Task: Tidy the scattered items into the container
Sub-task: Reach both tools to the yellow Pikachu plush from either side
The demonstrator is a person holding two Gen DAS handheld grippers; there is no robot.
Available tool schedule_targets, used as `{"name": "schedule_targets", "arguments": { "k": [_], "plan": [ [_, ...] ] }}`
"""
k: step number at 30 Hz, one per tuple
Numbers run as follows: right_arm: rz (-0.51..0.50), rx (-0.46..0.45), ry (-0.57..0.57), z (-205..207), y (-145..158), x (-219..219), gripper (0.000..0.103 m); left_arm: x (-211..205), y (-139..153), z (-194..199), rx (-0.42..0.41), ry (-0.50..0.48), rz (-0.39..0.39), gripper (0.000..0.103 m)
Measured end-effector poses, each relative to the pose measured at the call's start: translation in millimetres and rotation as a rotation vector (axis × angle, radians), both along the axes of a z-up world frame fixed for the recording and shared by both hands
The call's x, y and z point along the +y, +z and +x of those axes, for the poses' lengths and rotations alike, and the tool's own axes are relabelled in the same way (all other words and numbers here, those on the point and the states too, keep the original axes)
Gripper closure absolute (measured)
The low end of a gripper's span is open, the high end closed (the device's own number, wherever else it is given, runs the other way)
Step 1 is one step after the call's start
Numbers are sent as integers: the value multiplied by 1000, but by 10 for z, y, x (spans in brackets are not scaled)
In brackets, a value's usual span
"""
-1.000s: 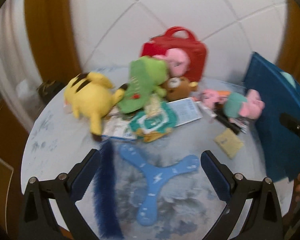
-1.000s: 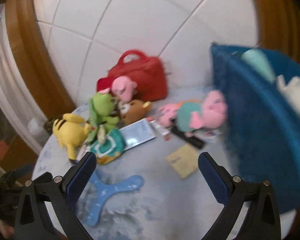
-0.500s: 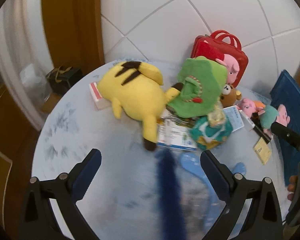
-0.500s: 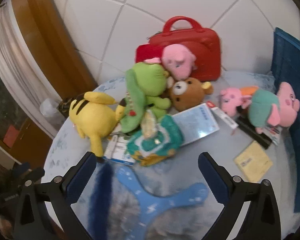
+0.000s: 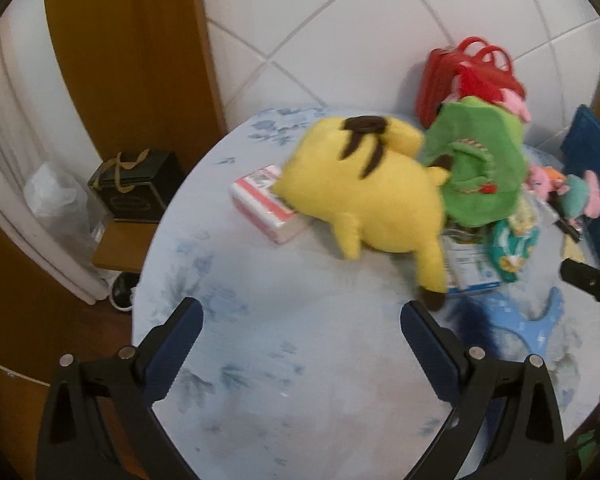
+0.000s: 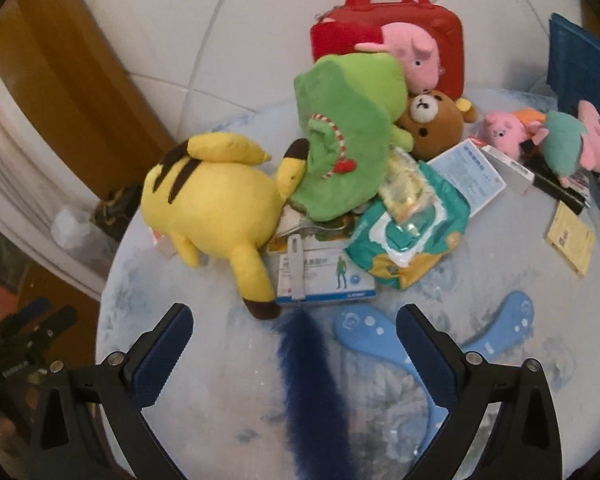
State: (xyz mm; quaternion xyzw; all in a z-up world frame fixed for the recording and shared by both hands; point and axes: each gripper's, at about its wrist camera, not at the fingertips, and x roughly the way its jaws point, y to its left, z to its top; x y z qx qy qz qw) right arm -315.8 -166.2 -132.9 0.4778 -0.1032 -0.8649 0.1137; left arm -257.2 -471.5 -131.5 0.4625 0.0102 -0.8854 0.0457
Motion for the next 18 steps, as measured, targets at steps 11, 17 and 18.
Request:
{"name": "schedule_targets", "arguments": {
  "k": [11, 17, 18],
  "plan": [
    [18, -70, 65, -467, -414, -700, 0, -400, -239, -609, -23, -94, 19, 2],
    [44, -80, -2, -680, -590, -890, 0, -402, -431, -1196, -56, -219, -11, 2],
    [50, -85, -11, -713, -620, -909, 0, -397, -472, -1279, -65, -236, -10, 2]
  ]
}}
